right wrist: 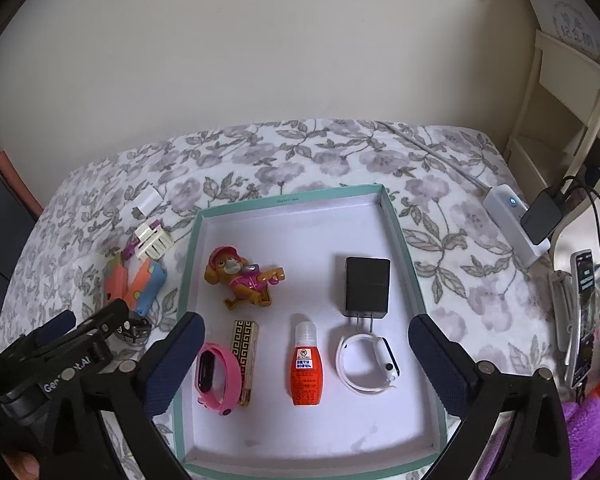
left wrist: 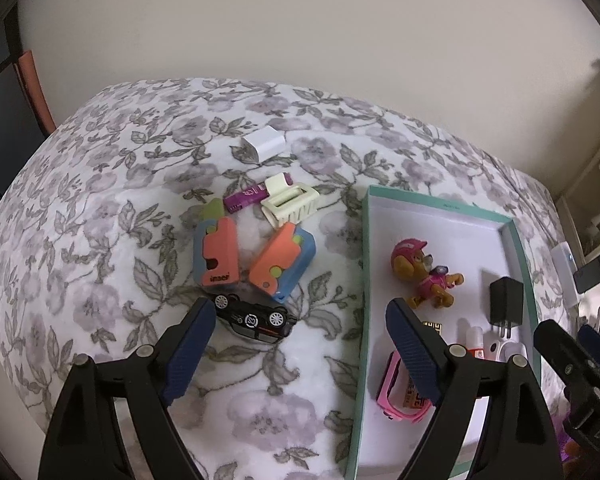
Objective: Organize rigid objects
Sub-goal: 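Move both tools back toward the black toy car in the pile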
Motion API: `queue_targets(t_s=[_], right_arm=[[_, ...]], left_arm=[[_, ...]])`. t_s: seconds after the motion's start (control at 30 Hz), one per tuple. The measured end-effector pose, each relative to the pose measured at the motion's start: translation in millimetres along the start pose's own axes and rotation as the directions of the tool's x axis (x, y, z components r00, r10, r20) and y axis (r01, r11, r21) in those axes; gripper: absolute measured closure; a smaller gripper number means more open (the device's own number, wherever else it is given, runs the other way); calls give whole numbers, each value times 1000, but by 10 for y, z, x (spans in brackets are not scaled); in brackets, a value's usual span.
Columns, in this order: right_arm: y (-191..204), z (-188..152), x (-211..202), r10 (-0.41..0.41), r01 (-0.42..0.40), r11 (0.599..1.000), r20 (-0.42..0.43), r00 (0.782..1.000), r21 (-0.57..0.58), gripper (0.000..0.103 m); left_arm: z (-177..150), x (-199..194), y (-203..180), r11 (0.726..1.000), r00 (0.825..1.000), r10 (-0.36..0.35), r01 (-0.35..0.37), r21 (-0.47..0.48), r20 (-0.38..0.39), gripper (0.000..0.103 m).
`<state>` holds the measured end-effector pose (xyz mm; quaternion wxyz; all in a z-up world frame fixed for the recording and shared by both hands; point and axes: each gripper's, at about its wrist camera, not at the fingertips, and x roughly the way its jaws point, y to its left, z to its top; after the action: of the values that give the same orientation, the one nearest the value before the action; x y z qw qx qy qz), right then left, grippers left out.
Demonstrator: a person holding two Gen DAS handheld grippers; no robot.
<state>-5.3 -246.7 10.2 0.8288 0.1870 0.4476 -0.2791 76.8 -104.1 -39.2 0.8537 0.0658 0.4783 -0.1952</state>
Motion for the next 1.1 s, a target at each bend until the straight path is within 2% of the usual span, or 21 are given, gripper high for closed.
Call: queue_targets(t_s=[0.2, 0.3, 0.6, 0.77, 1.0, 1.1], right_arm=[[4, 24, 13, 47, -47, 999, 23, 999, 26, 0], [24, 27, 50, 48, -49, 998, 29, 998, 30, 0], [15, 156, 106, 89, -95, 992, 76, 993, 84, 0], [107, 287, 178, 36, -39, 998, 89, 995, 41, 0], [415, 397, 369, 125, -124, 992, 60, 990, -22, 0], [692, 380, 494, 153, -151, 984, 19, 988, -94, 0]], left_arm=[[100, -49, 124, 998, 1000, 4, -5, -62, -11, 15], [168, -78, 191, 995, 999, 38, -39, -97, -12, 15], [401, -86, 325, 980, 997, 79, -81, -179, -17, 15], [509, 87, 473, 970, 991, 111, -125, -210, -76, 15], [657, 338, 824, 956, 976, 143, -180, -231, -166, 15], [703, 426, 997, 949, 974, 120, -170, -264, -193, 15]])
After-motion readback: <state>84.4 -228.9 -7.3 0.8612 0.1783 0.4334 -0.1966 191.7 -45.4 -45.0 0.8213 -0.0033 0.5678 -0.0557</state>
